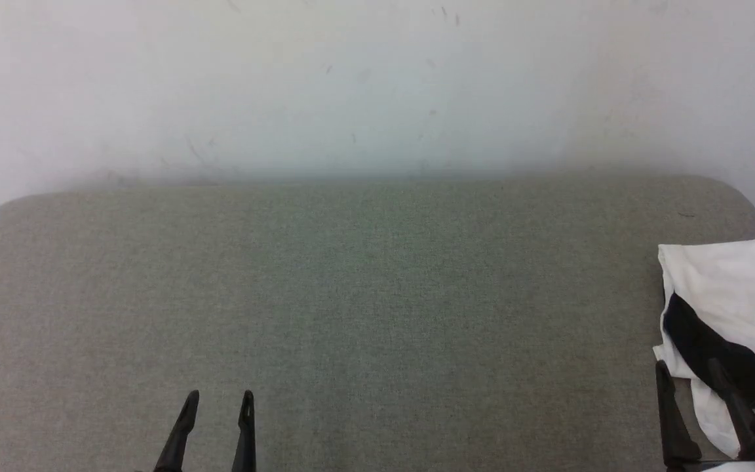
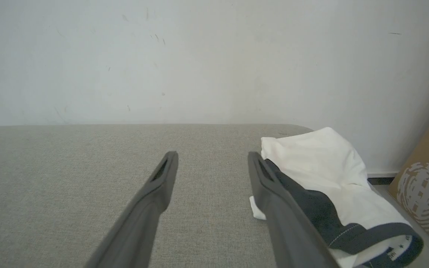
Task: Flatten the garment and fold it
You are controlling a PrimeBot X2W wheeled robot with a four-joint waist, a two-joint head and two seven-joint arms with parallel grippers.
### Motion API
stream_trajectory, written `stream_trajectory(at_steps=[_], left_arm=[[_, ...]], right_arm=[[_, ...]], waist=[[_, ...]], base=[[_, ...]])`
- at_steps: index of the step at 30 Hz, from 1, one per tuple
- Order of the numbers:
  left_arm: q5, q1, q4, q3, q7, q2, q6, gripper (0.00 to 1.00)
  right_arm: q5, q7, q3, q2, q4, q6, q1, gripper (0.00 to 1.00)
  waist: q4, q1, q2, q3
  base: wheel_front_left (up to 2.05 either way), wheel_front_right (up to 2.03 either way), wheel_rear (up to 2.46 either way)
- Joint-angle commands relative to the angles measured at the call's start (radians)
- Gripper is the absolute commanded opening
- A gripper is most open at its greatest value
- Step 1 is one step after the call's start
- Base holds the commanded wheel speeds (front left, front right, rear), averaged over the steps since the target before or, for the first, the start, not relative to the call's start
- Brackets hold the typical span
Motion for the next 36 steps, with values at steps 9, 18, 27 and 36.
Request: stream_trajectory(at_steps=[9,18,27,36], left_arm=[[0.007,0.026,-0.022,0.029,-0.005,-0.014,-0.002,1.00],[0.012,0.021,-0.027,0.040,0.000,-0.029,0.000,0.00],[0.019,0.009,-0.020,0.041,0.011,-0.031,-0.003,0.00],[0.032,-0.014,-0.009,0.050,0.029,-0.037,-0.009,0.00]], right_arm=[[0.003,-0.030,0.008,0.003,0.025,-0.001,-0.004,1.00],[0.007,-0.025,0.018,0.000,0.024,0.000,-0.009,0.00],[0.004,-0.017,0.021,0.000,0.025,0.000,-0.017,0.00],[-0.003,-0.005,0.030,0.000,0.029,0.000,-0.034,0.00]], waist=[[-0.013,0.0001,0.0000,-0.007],[-0.022,0.0001,0.0000,0.008],[-0.023,0.0002,0.0000,0.010],[-0.023,0.0002,0.0000,0.013]], base=[[0.00,0.00,0.00],[0.00,0.00,0.00],[0.00,0.00,0.00],[0.00,0.00,0.00]])
